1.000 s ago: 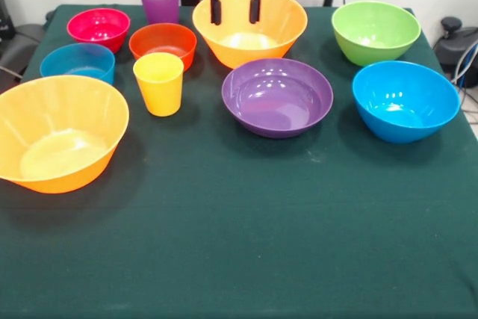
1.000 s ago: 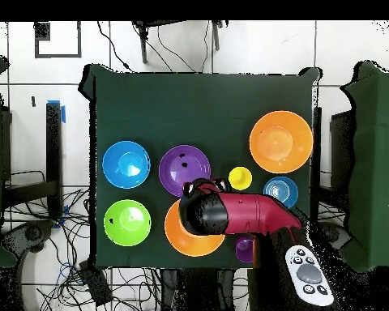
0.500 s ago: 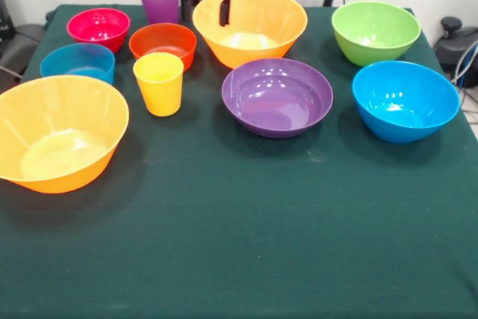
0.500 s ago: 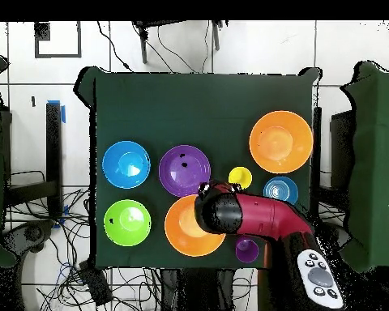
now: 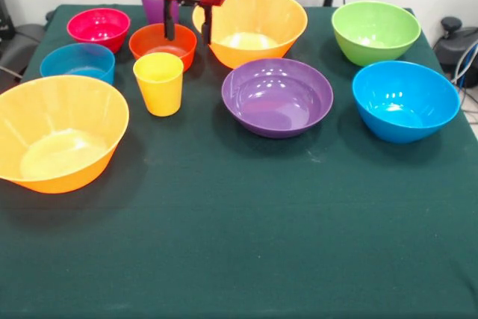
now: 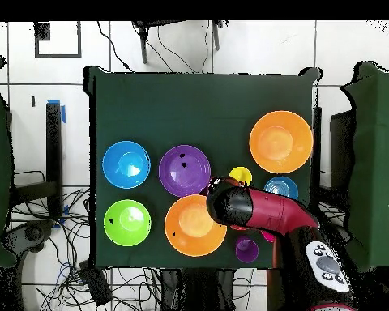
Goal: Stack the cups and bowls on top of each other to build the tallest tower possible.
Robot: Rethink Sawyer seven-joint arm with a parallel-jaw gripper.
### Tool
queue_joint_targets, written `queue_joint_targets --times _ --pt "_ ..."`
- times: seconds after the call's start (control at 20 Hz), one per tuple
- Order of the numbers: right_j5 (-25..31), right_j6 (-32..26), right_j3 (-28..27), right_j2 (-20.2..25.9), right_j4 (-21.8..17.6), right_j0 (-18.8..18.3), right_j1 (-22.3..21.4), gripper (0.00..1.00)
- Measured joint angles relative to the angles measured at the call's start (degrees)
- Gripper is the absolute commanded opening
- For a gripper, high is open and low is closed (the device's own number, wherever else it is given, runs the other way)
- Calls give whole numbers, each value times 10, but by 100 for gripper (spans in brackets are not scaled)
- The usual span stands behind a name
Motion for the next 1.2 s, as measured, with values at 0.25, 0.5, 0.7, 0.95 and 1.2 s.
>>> queue_joint_targets --times 0.25,0.5,0.7,0.95,1.2 --pt "-9 2 -14 0 8 -9 22 100" --pt "-12 2 -30 0 12 -17 44 100" --pt "-12 2 -47 0 12 -19 63 100" --pt "-12 2 -60 0 12 -22 80 100" --pt "-21 2 -72 1 13 -32 103 100"
